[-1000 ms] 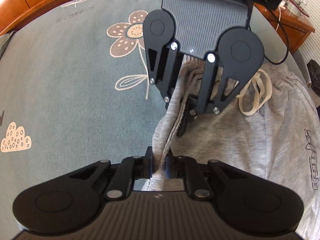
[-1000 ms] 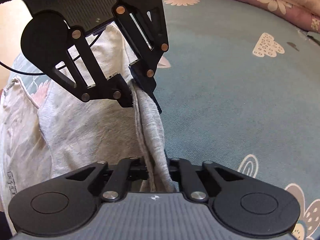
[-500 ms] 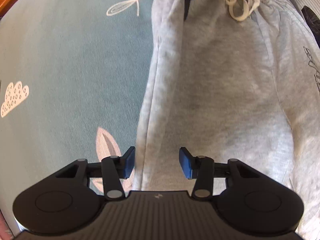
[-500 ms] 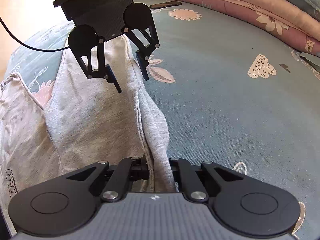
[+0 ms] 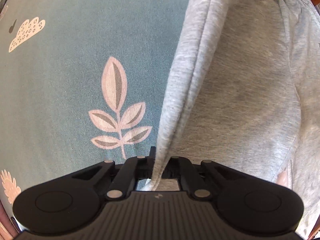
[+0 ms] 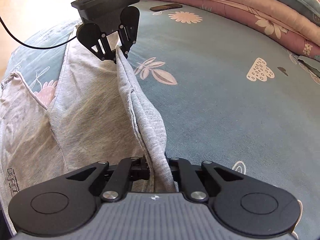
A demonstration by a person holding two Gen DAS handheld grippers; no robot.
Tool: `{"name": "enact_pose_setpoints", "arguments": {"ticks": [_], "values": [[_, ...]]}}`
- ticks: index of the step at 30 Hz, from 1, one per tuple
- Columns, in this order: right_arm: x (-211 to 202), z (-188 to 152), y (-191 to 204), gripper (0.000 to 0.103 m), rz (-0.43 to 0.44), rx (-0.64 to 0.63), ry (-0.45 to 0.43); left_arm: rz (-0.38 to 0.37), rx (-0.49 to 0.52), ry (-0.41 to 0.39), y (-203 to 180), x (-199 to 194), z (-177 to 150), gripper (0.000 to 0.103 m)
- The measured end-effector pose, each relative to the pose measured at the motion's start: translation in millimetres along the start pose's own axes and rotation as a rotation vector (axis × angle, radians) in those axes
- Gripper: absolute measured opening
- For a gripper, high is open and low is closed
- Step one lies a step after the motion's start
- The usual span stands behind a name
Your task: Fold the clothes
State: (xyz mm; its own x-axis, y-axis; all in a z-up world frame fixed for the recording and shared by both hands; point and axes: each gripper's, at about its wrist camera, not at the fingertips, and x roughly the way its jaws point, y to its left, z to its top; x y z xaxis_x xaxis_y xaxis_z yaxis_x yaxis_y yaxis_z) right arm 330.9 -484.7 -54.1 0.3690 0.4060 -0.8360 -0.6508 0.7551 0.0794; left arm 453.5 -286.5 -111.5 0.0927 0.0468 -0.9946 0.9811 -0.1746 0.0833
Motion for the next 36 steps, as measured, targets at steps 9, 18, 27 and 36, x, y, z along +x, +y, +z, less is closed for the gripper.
{"name": "enact_pose_setpoints", "arguments": {"ticks": [9, 18, 27, 36], "values": [[-20, 4, 34, 0.008, -0.071, -0.084, 0.039, 0.014, -0.003, -0.038, -42, -39, -14, 0.0], [-31, -1, 103, 0.008, -0.119, -0.186, 0.141, -0.05, 0.099, -0.101, -123, -77, -35, 0.0], [-41, -24, 174, 0.007, -0.21, -0.36, 0.239, -0.165, 0.288, -0.115, -206, -103, -44, 0.0], [-37, -66, 236, 0.007, -0.338, -0.544, 0.335, -0.227, 0.448, -0.148, -269, -118, -45, 0.0]]}}
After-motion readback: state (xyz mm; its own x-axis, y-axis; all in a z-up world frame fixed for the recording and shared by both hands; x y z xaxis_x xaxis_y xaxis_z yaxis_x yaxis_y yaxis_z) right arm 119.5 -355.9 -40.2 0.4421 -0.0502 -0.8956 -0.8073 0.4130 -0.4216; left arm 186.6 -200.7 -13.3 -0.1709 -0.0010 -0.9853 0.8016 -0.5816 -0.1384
